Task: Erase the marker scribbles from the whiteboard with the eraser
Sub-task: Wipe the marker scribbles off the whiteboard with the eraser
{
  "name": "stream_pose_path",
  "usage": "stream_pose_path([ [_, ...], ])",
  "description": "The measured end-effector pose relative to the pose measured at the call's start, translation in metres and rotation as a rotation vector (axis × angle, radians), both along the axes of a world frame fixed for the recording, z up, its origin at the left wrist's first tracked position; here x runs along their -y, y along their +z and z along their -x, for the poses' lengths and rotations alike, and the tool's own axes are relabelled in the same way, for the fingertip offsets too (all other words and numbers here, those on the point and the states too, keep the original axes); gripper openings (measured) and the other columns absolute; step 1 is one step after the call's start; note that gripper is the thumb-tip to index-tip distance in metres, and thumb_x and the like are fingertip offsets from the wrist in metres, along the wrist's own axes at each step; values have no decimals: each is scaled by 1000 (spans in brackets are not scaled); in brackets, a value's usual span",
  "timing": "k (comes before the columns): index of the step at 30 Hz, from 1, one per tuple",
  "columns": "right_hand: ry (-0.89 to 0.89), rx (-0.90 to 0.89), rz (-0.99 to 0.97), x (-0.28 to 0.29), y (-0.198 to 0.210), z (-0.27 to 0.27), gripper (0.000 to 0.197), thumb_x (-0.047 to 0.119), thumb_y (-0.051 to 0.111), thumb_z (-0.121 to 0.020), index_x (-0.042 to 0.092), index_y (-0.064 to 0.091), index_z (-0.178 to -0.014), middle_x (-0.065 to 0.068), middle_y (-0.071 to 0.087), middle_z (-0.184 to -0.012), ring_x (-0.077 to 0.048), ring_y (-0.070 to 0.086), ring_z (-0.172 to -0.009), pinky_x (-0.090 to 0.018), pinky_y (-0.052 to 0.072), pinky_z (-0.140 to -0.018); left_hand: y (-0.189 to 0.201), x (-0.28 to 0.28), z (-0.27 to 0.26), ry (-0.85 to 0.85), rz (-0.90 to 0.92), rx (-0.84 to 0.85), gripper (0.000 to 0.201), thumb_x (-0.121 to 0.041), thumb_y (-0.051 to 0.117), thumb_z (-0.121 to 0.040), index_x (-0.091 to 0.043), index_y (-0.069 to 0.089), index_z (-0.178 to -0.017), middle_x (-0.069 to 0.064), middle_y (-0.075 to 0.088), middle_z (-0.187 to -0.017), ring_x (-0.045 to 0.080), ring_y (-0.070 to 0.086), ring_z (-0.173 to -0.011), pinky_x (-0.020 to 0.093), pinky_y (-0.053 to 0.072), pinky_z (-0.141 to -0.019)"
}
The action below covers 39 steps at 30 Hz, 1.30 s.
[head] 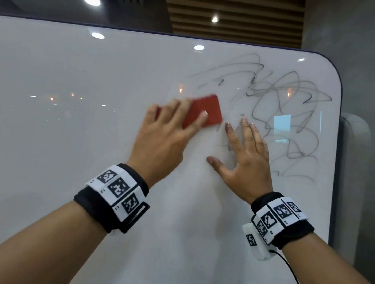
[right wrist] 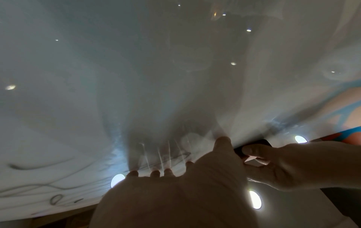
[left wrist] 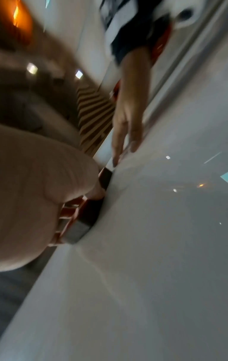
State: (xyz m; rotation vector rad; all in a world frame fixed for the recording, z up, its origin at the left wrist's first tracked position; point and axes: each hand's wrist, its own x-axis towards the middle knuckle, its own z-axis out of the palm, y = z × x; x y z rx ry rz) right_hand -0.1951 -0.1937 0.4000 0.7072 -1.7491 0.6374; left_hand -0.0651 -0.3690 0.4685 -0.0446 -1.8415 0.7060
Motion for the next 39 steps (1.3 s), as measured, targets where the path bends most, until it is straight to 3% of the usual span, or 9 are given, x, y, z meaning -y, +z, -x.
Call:
stream_pose_path([
  [3, 1, -2, -2, 1, 0, 1, 85, 74, 46, -84, 30, 31, -155, -7, 20, -165, -25, 15, -151, -54, 26, -118, 3, 6, -2, 6, 111, 45, 64, -11, 41, -85, -25, 43, -148, 15, 38, -153, 35, 41, -132, 51, 36, -101],
  [9, 0, 0, -14, 0, -2, 3, 84, 74, 44, -85, 30, 30, -155, -7, 19, -165, -26, 15, -151, -54, 24, -119, 53, 6, -5, 52, -320, -215, 66, -13, 52, -86, -26, 38, -149, 16, 34, -153, 40, 37, -131, 52, 33, -100],
  [13, -10, -17, -7, 1, -3, 3, 83, 74, 43, -87, 28, 30, -155, -9, 20, -164, -26, 15, -151, -51, 21, -120, 26, -4, 7, 4, 199, 89, 65, -12, 48, -87, -24, 38, -150, 19, 36, -152, 39, 39, -129, 51, 37, -97],
  [15, -13, -17, -10, 1, -4, 3, 83, 74, 43, -87, 29, 29, -155, -8, 20, -164, -25, 13, -151, -49, 18, -120, 32, 2, 5, 29, 252, 101, 64, -12, 45, -88, -25, 38, -151, 19, 36, -153, 38, 41, -129, 50, 37, -96],
  [21, 12, -8, -4, 1, -6, 5, 83, 74, 42, -87, 30, 27, -156, -6, 17, -165, -23, 11, -152, -49, 17, -121, 69, -3, 2, 63, -301, -169, 67, -15, 51, -87, -25, 33, -151, 17, 31, -154, 41, 34, -133, 55, 32, -103],
  [26, 4, -1, -15, 0, -6, 5, 82, 74, 41, -88, 32, 24, -157, -5, 14, -166, -21, 8, -152, -48, 15, -122, 42, -8, 11, 52, 159, 42, 64, -15, 47, -89, -24, 35, -151, 18, 33, -154, 39, 38, -131, 53, 36, -98],
  [31, 24, 11, -25, -3, -7, 5, 81, 74, 41, -89, 32, 24, -156, -4, 14, -166, -20, 6, -152, -45, 12, -122, 77, -15, 7, 60, -289, -166, 65, -19, 52, -90, -24, 32, -152, 17, 31, -153, 41, 34, -133, 55, 31, -103],
  [36, 89, -10, -3, -6, -6, 4, 76, 68, 51, -89, 26, 37, -152, -9, 26, -162, -26, 20, -150, -50, 22, -121, 49, -21, 14, -23, 134, 124, 64, -15, 47, -86, -28, 42, -148, 13, 37, -152, 36, 38, -133, 53, 33, -104],
  [39, 227, -84, 160, -11, 2, 1, 66, 52, 70, -86, 12, 54, -137, -14, 44, -150, -29, 40, -139, -50, 36, -113, 45, -21, 11, -102, 126, 211, 64, -12, 47, -81, -32, 52, -142, 7, 44, -150, 30, 41, -133, 51, 32, -107],
])
